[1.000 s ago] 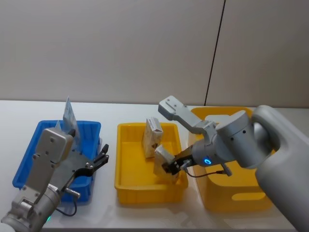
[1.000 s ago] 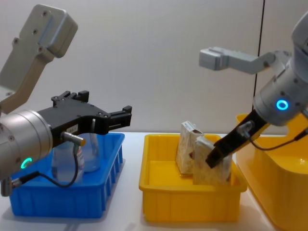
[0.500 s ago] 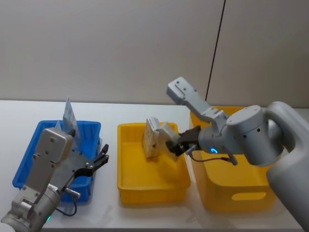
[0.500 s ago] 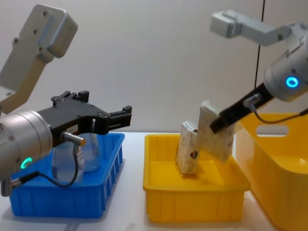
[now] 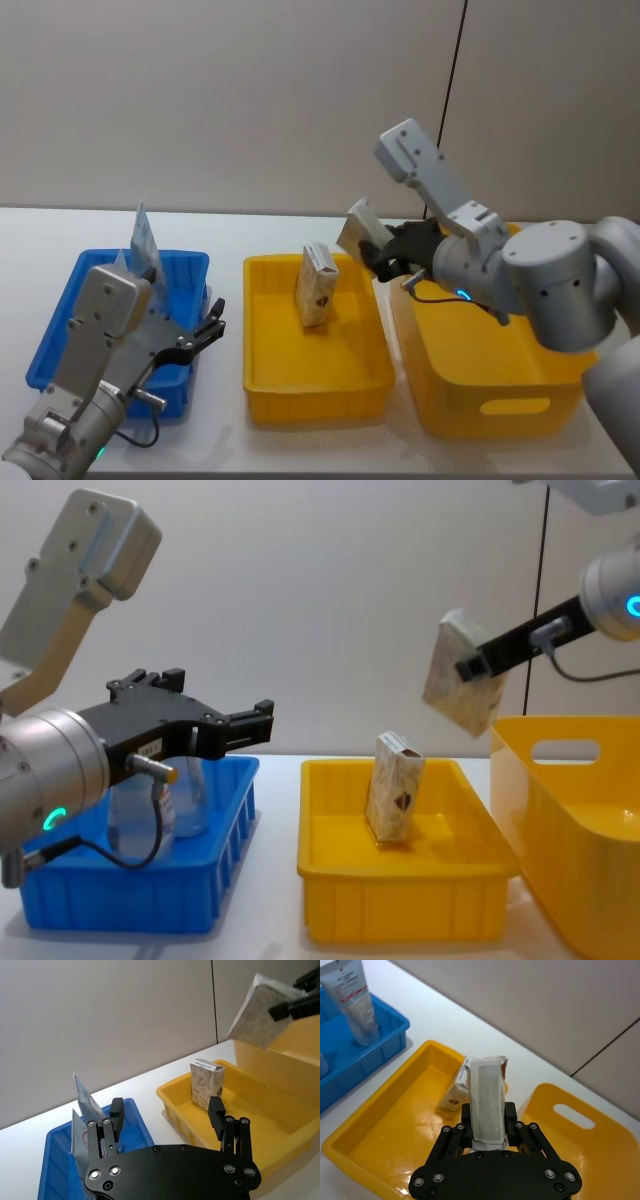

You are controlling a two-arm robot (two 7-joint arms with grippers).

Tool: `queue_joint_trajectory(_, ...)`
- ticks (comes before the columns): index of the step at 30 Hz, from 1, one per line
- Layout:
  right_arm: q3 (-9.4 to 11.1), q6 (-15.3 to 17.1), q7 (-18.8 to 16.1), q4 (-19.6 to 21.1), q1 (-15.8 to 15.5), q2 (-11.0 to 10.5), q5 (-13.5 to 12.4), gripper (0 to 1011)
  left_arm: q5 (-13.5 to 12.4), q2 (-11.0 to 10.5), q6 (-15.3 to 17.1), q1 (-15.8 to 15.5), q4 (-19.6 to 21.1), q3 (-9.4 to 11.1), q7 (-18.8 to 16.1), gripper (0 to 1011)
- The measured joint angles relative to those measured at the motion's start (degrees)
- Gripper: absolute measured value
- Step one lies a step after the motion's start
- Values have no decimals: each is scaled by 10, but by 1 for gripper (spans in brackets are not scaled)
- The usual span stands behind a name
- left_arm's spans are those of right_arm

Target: Bimanual collaborative sorting of washing and personal care products

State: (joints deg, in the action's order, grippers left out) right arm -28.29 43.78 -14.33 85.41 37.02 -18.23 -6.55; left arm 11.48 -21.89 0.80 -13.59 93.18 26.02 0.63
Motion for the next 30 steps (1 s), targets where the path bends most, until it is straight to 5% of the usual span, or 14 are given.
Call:
queue_joint_trajectory(16, 81, 10, 103, 85, -83, 15, 10, 344, 0, 0, 0, 0, 0, 0, 0, 1001)
queue_joint_trajectory(30, 137, 28, 152, 115, -138, 31, 10, 781, 0, 0, 0, 0, 0, 0, 0, 1001)
